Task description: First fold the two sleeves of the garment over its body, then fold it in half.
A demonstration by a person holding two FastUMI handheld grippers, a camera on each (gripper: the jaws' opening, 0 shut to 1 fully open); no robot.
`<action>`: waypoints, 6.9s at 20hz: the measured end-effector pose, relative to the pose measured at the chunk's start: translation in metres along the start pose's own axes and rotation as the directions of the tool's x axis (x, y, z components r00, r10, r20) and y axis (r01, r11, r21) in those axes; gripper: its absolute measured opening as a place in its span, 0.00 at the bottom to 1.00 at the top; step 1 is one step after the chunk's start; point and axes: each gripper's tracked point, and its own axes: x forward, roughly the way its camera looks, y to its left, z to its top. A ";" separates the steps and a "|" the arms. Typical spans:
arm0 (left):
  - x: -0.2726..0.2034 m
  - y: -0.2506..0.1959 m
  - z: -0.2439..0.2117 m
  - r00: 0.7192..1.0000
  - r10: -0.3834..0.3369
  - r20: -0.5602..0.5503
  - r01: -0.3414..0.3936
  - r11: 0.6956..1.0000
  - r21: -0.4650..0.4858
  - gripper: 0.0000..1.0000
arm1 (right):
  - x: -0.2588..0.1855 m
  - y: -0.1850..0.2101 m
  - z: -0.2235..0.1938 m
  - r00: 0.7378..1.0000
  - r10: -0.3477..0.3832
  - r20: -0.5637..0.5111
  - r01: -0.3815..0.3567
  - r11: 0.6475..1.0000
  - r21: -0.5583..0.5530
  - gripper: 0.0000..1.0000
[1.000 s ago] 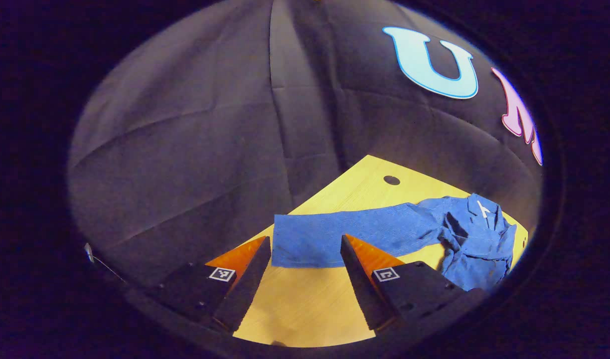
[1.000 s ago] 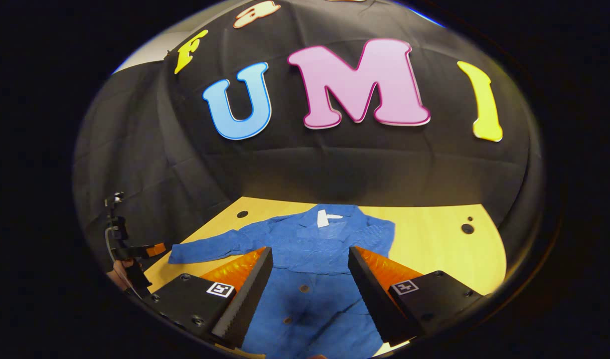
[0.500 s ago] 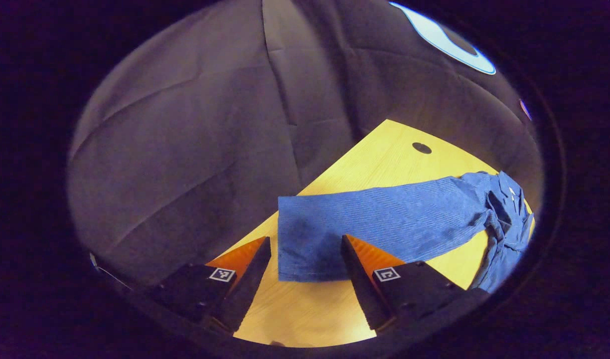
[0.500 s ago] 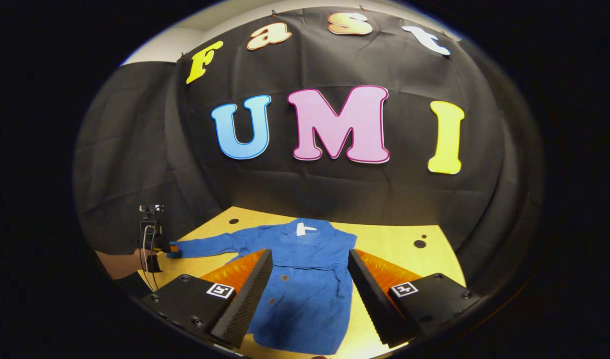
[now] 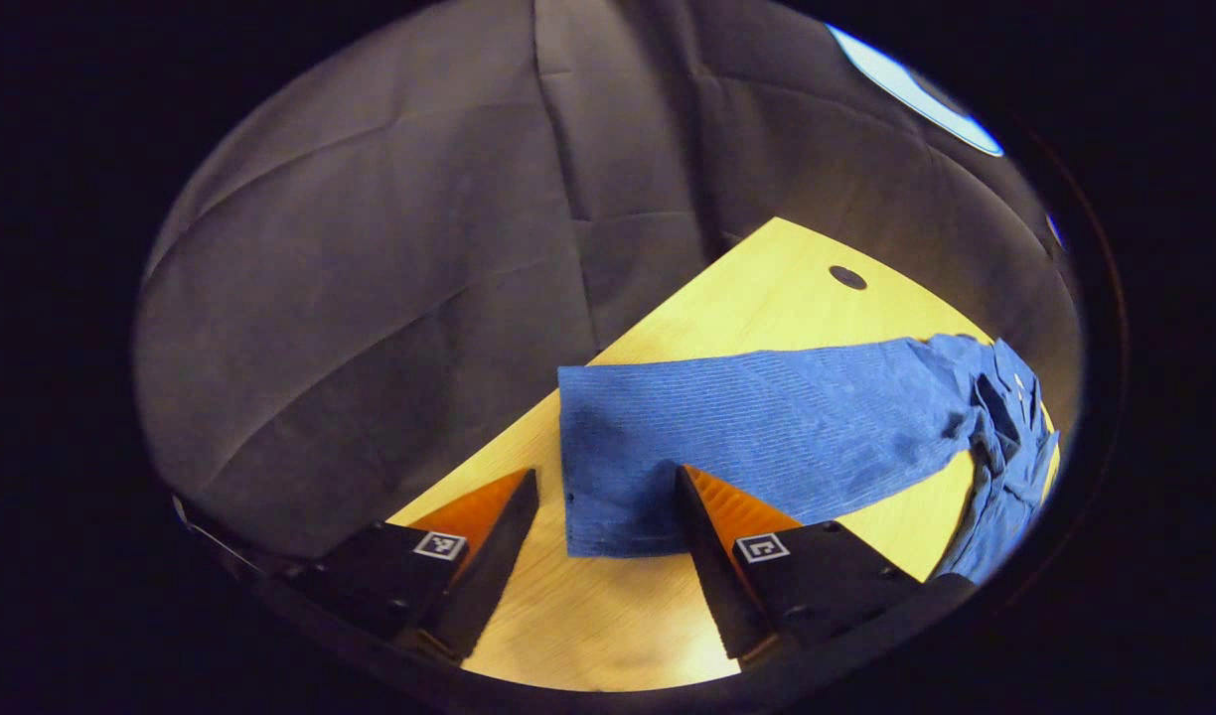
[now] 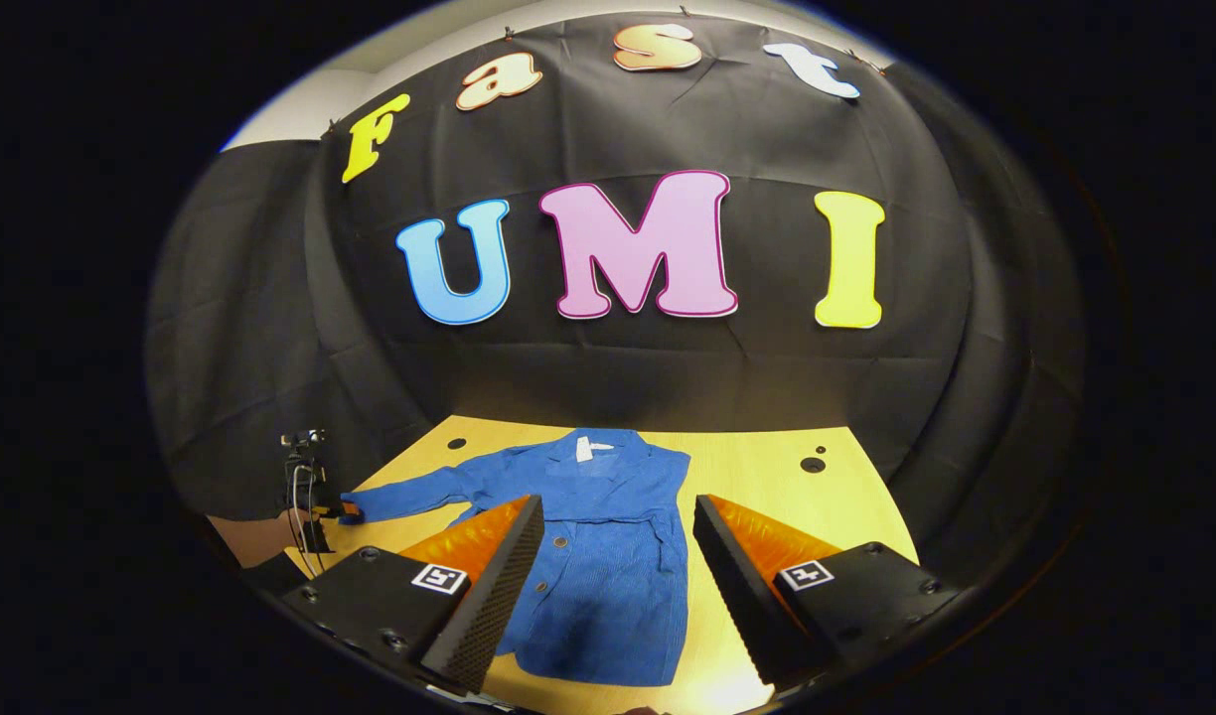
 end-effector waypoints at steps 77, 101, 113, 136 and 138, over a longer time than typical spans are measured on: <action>-0.187 -0.165 -0.213 0.900 -0.340 -0.271 0.430 0.793 0.433 0.10 | 0.021 -0.037 -0.317 0.686 -0.123 -0.717 0.277 0.956 0.101 0.14; -0.275 -0.229 -0.097 0.758 -0.630 -0.168 0.647 0.693 0.319 0.00 | 0.079 0.041 -0.184 0.821 0.079 -0.565 0.061 0.973 0.225 0.05; -0.235 -0.311 0.078 0.739 -0.674 0.018 0.620 0.690 0.374 0.00 | 0.222 -0.020 -0.020 0.940 0.032 -0.339 0.041 0.978 0.205 0.05; -0.032 -0.458 0.176 0.771 -0.590 0.238 0.403 0.742 0.536 0.82 | 0.449 -0.136 -0.026 0.957 -0.230 -0.179 0.233 0.972 -0.004 1.00; -0.057 -0.454 0.173 0.747 -0.610 0.263 0.420 0.741 0.524 0.84 | 0.429 -0.129 -0.011 0.964 -0.242 -0.107 0.241 0.970 -0.023 0.99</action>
